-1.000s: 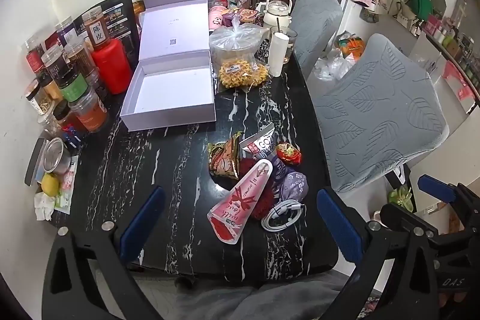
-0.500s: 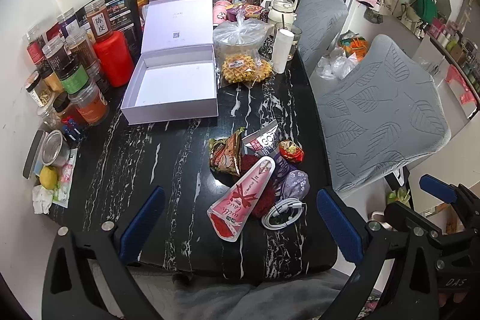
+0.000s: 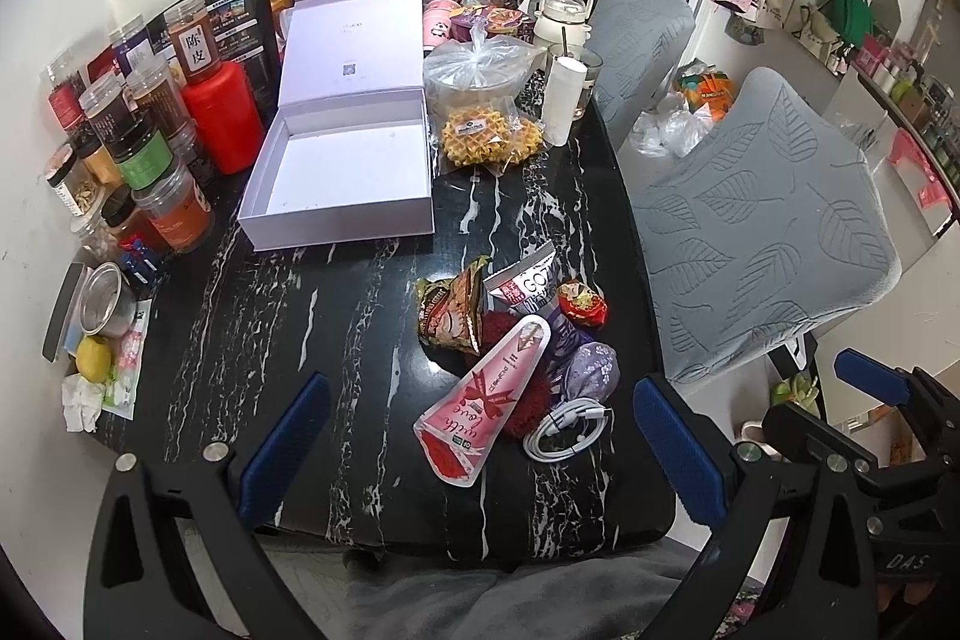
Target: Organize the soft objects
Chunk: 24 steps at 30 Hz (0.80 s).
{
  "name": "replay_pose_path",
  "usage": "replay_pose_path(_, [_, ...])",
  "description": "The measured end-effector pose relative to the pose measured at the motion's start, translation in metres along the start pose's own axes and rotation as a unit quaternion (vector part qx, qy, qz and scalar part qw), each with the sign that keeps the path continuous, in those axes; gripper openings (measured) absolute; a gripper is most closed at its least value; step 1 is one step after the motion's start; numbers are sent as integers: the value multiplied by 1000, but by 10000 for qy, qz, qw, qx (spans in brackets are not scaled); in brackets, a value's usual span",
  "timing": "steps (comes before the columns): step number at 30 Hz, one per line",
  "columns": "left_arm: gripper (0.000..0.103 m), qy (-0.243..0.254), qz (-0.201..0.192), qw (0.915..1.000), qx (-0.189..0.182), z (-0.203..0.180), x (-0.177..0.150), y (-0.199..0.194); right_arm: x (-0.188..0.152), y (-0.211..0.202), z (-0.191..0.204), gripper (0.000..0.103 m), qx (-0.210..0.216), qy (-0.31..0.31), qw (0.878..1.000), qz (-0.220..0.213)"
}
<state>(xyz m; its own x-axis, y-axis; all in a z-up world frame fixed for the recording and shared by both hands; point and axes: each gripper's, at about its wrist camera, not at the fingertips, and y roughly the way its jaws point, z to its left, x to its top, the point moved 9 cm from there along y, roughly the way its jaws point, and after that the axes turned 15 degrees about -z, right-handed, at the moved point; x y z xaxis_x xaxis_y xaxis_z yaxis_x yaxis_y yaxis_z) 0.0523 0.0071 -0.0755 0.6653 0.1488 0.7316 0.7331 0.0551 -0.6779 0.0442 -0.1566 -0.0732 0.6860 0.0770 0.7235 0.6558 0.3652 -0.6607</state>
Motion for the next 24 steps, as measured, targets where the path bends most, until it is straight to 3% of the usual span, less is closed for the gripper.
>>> replay_pose_path(24, [103, 118, -72, 9998, -140, -1, 12, 3, 8, 4, 2, 103, -65, -35, 10000, -64])
